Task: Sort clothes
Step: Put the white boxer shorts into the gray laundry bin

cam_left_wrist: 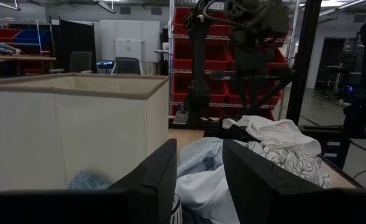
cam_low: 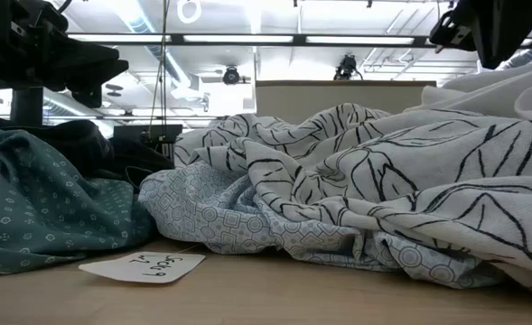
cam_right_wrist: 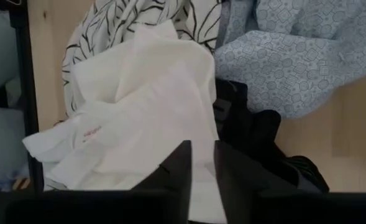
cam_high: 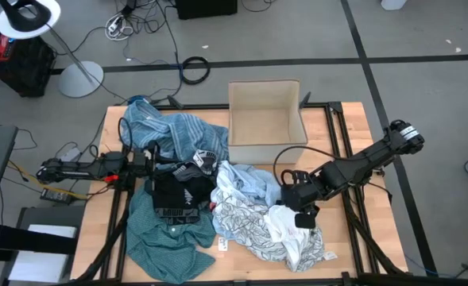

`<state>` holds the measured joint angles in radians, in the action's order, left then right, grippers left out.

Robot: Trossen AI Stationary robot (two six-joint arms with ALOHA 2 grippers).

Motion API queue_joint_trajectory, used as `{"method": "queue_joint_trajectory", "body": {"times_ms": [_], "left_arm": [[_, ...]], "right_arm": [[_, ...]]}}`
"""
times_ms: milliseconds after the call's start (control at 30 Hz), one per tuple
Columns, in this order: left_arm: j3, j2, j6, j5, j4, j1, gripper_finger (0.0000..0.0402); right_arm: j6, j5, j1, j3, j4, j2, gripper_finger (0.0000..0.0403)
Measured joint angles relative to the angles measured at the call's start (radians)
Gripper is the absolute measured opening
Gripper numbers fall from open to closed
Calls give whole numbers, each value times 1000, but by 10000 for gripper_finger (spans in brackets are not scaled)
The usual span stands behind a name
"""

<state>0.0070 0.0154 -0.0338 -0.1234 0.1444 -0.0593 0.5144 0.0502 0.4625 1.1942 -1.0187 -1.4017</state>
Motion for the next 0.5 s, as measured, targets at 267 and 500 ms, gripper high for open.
{"method": "queue_joint_trajectory", "body": {"times_ms": [267,500], "left_arm": [[0,0,0,0,0,0,136],[0,0,0,0,0,0,136]], "right_arm": [[-84,10,5,0,56,-24,192],[-108,10,6,0,48,-136,236]]}}
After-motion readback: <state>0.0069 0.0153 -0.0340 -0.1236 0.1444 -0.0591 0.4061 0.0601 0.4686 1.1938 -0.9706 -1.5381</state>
